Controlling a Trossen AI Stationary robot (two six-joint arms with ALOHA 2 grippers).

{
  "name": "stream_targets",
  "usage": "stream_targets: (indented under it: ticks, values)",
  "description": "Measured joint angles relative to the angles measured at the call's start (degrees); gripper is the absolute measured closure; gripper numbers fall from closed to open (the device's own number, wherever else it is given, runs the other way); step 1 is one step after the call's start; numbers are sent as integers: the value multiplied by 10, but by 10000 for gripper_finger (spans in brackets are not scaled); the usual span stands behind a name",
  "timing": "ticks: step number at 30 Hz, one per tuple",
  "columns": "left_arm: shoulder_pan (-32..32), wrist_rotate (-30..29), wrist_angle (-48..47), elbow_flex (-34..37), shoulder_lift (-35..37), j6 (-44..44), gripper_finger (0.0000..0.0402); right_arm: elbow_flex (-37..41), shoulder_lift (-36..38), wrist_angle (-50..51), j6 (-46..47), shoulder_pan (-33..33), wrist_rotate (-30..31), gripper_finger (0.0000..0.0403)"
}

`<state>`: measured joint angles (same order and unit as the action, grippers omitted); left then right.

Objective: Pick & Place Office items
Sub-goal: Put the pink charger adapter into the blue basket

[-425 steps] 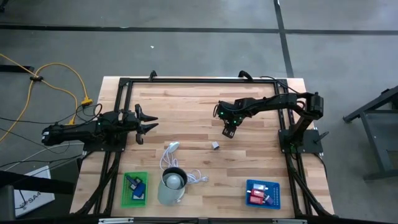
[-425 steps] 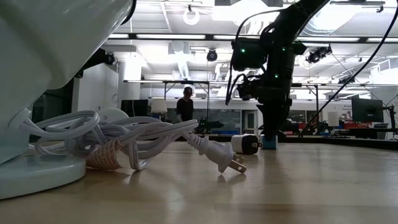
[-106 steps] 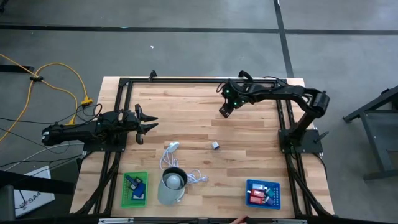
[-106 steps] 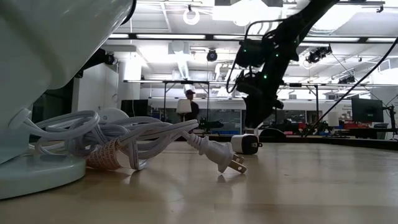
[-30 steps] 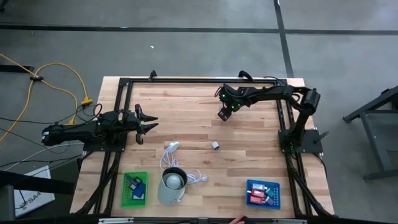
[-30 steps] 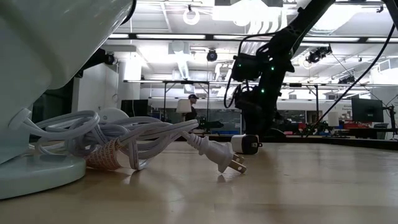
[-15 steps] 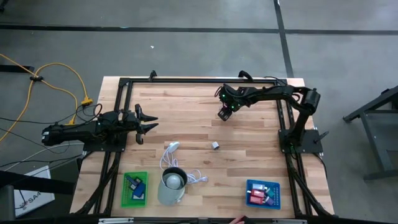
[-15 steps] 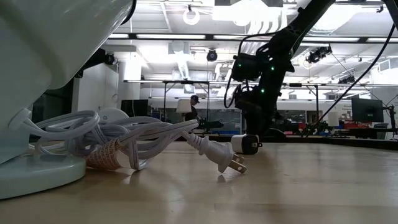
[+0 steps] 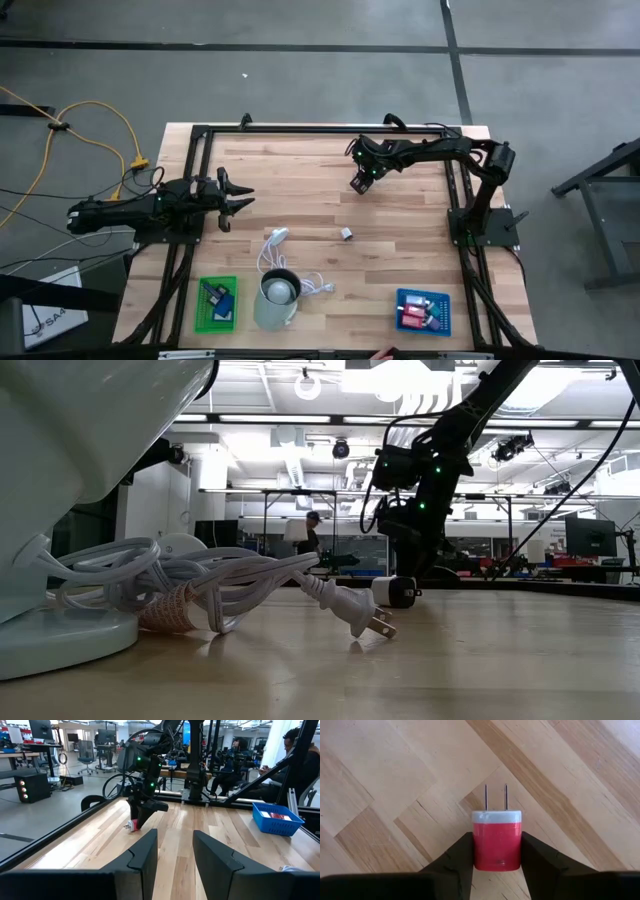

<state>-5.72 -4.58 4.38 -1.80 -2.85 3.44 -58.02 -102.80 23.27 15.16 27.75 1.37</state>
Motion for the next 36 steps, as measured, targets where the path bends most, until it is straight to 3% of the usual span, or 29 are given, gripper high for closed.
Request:
stream_targets:
  ticks: [11,22,36]
  values:
    - [0,0,0,0,0,0,281,0,11,1,-3,0,2,281]
    - [0,0,0,0,0,0,281,0,124,3,-19,-9,1,283]
    - [0,0,0,0,0,0,281,0,163,44,-19,-87,2,284]
